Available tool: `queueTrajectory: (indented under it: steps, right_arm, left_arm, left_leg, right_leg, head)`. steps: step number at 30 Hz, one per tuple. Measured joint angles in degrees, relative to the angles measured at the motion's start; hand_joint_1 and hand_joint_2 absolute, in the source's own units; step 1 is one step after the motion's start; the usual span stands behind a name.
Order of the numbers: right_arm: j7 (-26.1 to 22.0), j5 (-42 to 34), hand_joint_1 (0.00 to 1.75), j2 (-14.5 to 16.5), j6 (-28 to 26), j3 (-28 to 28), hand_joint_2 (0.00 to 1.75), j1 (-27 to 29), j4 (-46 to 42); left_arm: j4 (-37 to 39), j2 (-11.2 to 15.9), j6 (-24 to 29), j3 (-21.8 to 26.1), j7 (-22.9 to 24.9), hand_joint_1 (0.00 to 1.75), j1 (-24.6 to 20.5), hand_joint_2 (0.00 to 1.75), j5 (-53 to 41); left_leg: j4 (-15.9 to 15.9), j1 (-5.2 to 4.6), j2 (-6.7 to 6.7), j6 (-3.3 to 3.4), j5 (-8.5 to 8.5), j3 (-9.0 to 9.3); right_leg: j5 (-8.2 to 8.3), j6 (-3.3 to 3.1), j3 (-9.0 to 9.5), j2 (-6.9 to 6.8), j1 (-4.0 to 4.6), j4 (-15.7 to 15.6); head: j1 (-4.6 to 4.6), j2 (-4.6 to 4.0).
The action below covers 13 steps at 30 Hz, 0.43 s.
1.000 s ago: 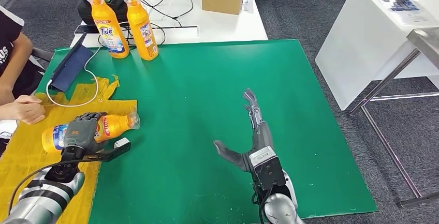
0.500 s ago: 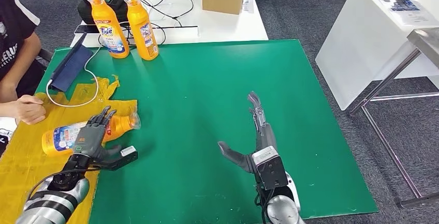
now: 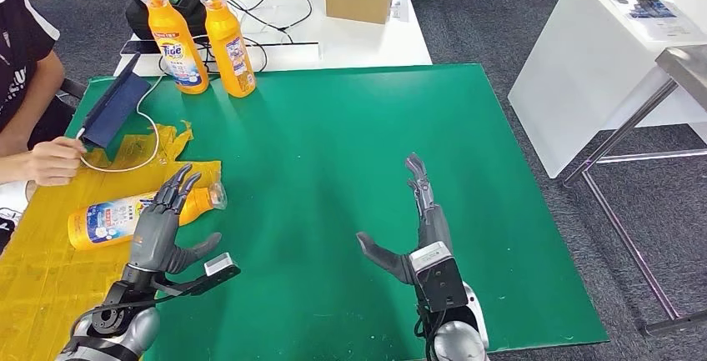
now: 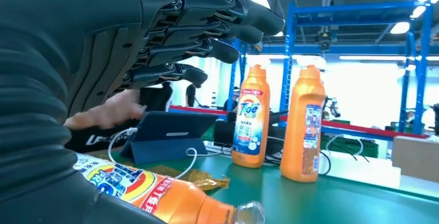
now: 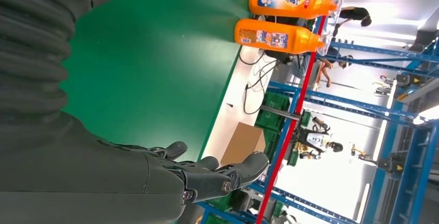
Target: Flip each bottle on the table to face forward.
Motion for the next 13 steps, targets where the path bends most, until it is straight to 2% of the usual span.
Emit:
queueTrajectory:
  steps: [6,13]
  right_arm:
    - [-0.1,0.0,0.0,0.0,0.0,-0.1,1.75,0.1,0.0]
    - [-3.3,-0.8,0.0,-0.1,-1.1,-0.2,1.75,0.6,-0.6]
  left_arm:
    - [-1.8,-0.2,0.6,0.3,-1.0,0.0,0.9,1.75,1.1]
    - [-8.2,-3.5,4.2,0.6,-13.6,0.0,4.6,1.75,12.7]
  left_leg:
    - [0.0,0.0,0.0,-0.01,0.01,0.0]
    - [0.0,-0.05,-0.01,0.01,-0.04,0.0]
  right_leg:
    - [0.01,0.0,0.0,0.0,0.0,0.0]
    - [0.0,0.01,0.02,0.0,-0.04,0.0]
  head:
    - [0.01,0.0]
    - [0.0,0.0]
